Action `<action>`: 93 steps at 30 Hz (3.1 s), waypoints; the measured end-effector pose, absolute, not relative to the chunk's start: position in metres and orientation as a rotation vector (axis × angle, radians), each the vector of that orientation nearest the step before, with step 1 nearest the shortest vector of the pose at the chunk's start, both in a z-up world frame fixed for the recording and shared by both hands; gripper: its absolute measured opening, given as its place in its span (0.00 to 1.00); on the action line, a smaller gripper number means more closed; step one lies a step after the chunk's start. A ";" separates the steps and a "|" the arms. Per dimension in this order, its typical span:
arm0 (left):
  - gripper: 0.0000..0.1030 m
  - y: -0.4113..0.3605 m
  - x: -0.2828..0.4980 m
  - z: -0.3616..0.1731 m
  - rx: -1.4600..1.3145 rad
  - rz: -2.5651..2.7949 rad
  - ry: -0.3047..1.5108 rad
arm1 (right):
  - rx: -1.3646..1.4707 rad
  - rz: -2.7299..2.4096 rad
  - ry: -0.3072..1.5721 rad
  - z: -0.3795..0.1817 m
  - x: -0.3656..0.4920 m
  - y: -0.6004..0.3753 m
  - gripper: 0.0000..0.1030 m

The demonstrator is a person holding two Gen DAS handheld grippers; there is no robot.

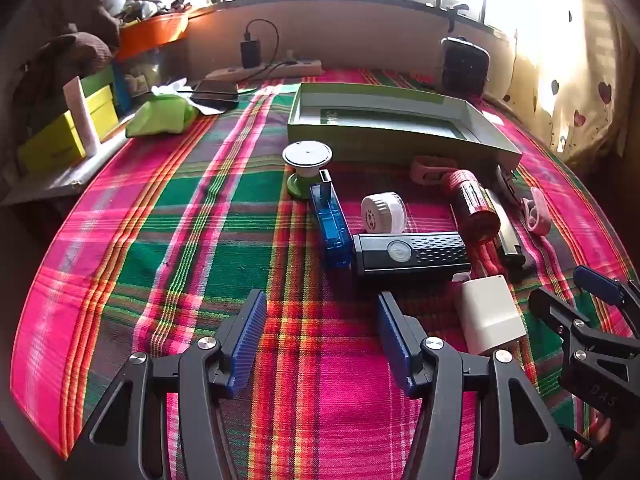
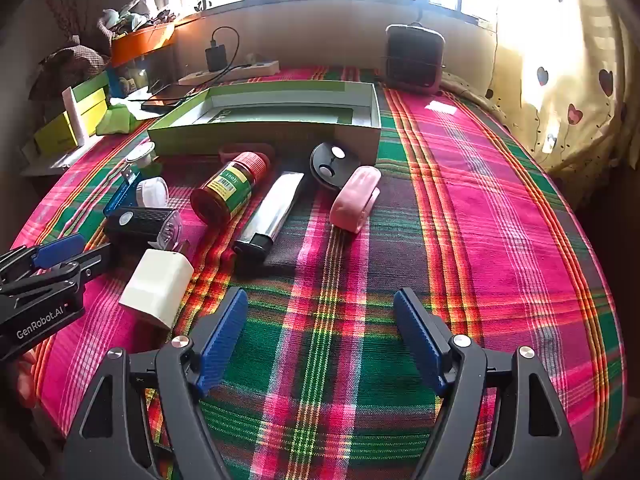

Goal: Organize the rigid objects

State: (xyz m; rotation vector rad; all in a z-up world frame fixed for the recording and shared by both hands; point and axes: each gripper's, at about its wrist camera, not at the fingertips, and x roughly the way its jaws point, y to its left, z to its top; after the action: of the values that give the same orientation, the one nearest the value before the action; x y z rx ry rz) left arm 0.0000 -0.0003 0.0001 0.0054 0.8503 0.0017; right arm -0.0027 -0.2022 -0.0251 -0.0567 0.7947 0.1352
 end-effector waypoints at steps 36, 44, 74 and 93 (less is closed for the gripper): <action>0.53 -0.004 -0.001 -0.001 0.006 0.001 0.840 | -0.054 0.140 0.798 -0.025 -0.001 -0.203 0.74; 0.53 -0.004 -0.001 -0.001 0.004 0.002 0.840 | -0.055 0.141 0.797 -0.025 -0.001 -0.203 0.74; 0.53 0.015 0.013 0.003 -0.025 -0.050 0.871 | 0.004 0.111 0.835 -0.019 0.017 -0.234 0.74; 0.53 0.024 0.040 0.015 -0.094 -0.109 0.864 | 0.004 0.105 0.860 -0.009 0.065 -0.231 0.74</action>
State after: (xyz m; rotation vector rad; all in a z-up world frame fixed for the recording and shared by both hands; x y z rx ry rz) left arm 0.0397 0.0239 0.0150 -0.0938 0.8645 -0.1093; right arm 0.0653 -0.2314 -0.0091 0.0041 0.8598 0.1048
